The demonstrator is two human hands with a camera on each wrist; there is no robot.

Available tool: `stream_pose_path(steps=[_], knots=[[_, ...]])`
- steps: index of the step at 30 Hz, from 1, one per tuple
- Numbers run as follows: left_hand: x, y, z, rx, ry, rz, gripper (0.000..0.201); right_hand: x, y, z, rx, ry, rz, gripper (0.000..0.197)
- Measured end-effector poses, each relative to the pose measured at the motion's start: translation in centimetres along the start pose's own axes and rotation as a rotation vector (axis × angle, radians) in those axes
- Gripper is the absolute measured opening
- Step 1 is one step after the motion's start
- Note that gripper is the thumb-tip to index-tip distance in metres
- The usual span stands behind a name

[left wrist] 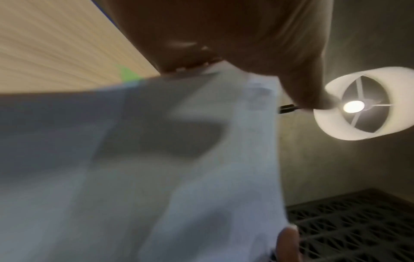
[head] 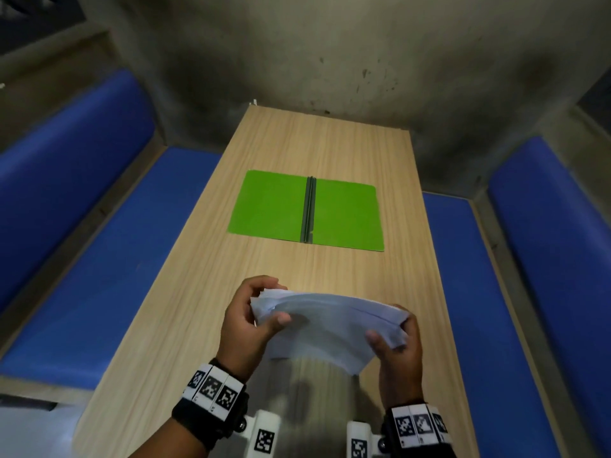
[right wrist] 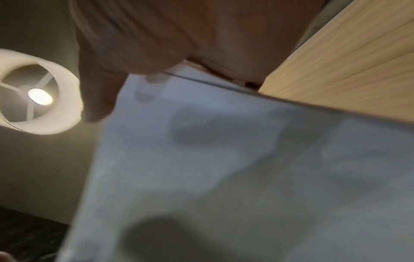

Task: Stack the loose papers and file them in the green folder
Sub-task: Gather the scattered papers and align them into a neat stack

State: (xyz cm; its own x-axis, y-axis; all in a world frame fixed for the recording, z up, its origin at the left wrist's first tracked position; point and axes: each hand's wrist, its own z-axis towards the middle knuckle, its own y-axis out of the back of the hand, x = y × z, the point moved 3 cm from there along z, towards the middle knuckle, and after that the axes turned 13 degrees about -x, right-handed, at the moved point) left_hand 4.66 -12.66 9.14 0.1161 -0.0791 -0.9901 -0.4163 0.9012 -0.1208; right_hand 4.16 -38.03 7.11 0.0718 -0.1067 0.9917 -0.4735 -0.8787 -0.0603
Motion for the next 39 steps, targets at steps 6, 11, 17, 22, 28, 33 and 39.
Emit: stream_pose_path(steps=[6, 11, 17, 22, 28, 33, 39], knots=[[-1.4, -2.5, -0.5, -0.207, -0.060, 0.157, 0.035, 2.5, -2.4, -1.0, -0.263, 0.146, 0.064, 0.044], [-0.6, -2.1, -0.5, -0.215, -0.062, 0.205, 0.008, 2.4, -2.9, -0.9, -0.380, 0.178, -0.087, 0.017], [-0.1, -2.0, -0.6, -0.203, -0.049, 0.215, 0.023, 2.0, -2.6, -1.2, -0.390, 0.270, -0.116, 0.015], [0.7, -1.7, -0.1, -0.174, -0.015, 0.147, 0.021, 1.0, -2.3, -0.4, -0.327, 0.206, -0.059, 0.023], [4.9, 0.5, -0.6, 0.124, 0.092, 0.087, 0.102, -1.8, -0.8, 0.6, 0.014, 0.121, -0.044, 0.064], [7.9, 0.7, -0.4, 0.253, 0.147, 0.448, 0.051, -5.0, -0.1, 0.9, 0.090, -0.066, -0.291, 0.073], [7.5, 0.3, -0.4, 0.240, 0.197, 0.384, 0.031, -5.0, 0.6, 0.8, 0.064, -0.023, -0.347, 0.064]])
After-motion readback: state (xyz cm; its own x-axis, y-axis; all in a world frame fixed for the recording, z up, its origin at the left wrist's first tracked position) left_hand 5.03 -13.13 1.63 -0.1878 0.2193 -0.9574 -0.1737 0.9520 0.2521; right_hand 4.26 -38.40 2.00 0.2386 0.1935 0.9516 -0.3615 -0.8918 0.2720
